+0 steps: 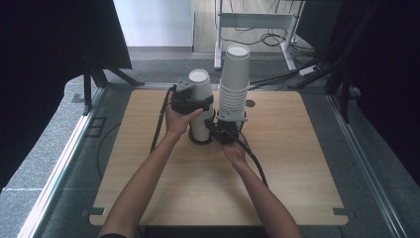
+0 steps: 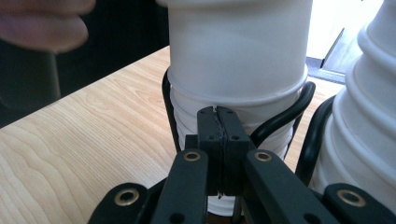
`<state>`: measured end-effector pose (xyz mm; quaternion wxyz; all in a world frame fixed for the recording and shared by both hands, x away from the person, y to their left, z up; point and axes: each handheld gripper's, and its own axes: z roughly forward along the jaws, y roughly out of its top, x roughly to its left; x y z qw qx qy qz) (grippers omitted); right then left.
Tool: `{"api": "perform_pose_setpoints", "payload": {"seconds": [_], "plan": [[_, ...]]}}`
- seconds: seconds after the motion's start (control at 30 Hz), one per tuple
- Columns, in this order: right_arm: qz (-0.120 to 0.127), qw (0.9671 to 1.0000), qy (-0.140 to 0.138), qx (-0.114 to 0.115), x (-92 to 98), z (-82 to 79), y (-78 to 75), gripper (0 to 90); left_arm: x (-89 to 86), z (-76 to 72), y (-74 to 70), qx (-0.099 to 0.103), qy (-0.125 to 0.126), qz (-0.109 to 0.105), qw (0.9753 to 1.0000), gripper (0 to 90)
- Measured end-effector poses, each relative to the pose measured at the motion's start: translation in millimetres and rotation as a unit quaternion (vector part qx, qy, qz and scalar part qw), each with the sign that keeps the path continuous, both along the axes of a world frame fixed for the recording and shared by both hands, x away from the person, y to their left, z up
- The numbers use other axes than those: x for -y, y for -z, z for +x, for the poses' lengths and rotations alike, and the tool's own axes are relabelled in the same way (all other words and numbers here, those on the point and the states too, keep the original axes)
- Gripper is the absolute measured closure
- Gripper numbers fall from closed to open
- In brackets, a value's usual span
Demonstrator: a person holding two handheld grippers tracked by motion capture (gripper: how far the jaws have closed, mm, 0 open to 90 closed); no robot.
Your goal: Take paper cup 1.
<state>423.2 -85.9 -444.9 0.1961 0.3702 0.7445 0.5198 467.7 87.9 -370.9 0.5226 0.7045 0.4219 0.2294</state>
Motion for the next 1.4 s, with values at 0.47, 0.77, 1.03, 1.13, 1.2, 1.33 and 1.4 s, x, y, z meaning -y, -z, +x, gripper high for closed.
{"api": "perform_pose_setpoints", "payload": {"seconds": [0.47,0.77,1.03,1.13,1.2,1.33,1.4], "plan": [[0.002,1.0,-0.001,0.002,1.6,0.1,-1.0,88.4,-7.6,-4.4,-35.0,0.036,-0.003,-0.028,0.999,13.0],[-0.001,1.0,-0.002,0.008,1.6,-2.5,-2.9,88.1,-17.0,-15.5,-59.8,0.062,0.007,-0.034,0.9975,13.1],[-0.007,0.9999,-0.005,0.01,2.7,-4.4,-2.6,87.4,-27.2,-29.5,-69.5,0.067,0.018,-0.051,0.9963,13.0],[-0.011,0.9999,-0.008,0.008,2.6,-4.7,-1.9,86.3,-30.0,-34.5,-71.9,0.065,0.024,-0.054,0.9961,13.0],[-0.01,0.9998,-0.01,0.012,2.6,-4.7,-2.5,86.2,-30.8,-36.7,-72.3,0.066,0.026,-0.05,0.9963,13.1],[-0.015,0.9995,-0.015,0.023,1.7,-7.4,-4.3,83.8,-33.6,-50.5,-73.4,0.074,0.035,-0.04,0.9958,13.0],[-0.018,0.9994,-0.017,0.026,1.2,-8.6,-4.5,82.5,-34.0,-52.5,-73.4,0.075,0.037,-0.043,0.9956,13.0]]}}
